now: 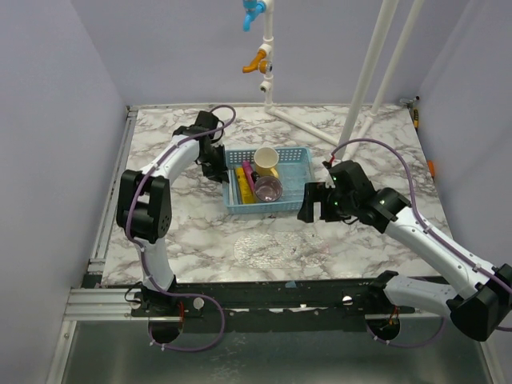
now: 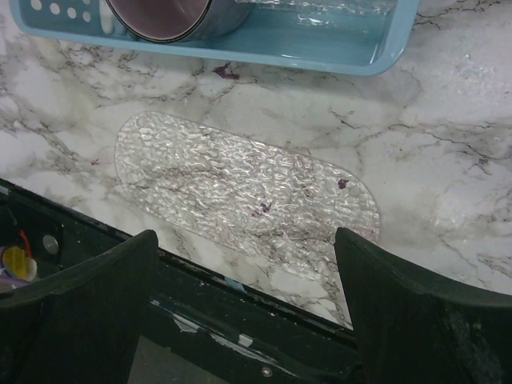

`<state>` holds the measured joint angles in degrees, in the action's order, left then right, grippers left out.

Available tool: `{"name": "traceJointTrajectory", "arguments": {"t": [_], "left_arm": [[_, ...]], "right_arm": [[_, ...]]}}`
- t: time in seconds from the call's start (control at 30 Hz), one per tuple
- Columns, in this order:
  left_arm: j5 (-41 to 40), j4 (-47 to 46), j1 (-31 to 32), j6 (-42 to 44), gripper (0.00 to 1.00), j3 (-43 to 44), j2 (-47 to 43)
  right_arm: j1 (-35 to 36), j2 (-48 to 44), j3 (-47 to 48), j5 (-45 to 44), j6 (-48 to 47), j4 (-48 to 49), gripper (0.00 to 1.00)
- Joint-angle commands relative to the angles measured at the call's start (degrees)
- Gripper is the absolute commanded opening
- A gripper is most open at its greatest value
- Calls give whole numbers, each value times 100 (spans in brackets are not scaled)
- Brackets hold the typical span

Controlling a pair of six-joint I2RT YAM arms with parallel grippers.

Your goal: Prepare toiletry sets of a toothbrush and toothpaste on the tray

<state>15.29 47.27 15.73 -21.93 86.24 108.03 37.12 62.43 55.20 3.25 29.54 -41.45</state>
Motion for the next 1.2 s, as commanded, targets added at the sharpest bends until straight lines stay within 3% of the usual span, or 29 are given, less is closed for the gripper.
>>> {"name": "traceJointTrajectory", "arguments": {"t": [0.0, 0.2, 0.37, 0.67, 0.93, 1.17], "left_arm": [[53, 105, 27, 198, 0, 455, 43], [-13, 87, 27, 179, 2, 471, 186], [-65, 28, 27, 102, 32, 376, 88], [-239, 89, 27, 50, 57, 446, -234], [-538, 174, 27, 66, 64, 184, -1107], [-490, -162, 29, 40, 71, -560, -2248]], "right_arm": [[23, -72, 66, -197, 33, -215, 94], [23, -13, 105, -298, 115, -171, 94], [22, 27, 142, -300, 213, -107, 94], [23, 230, 394, -753, 361, -66, 94], [23, 558, 771, -861, 269, 49, 93], [23, 1006, 990, -649, 160, 284, 87]]}}
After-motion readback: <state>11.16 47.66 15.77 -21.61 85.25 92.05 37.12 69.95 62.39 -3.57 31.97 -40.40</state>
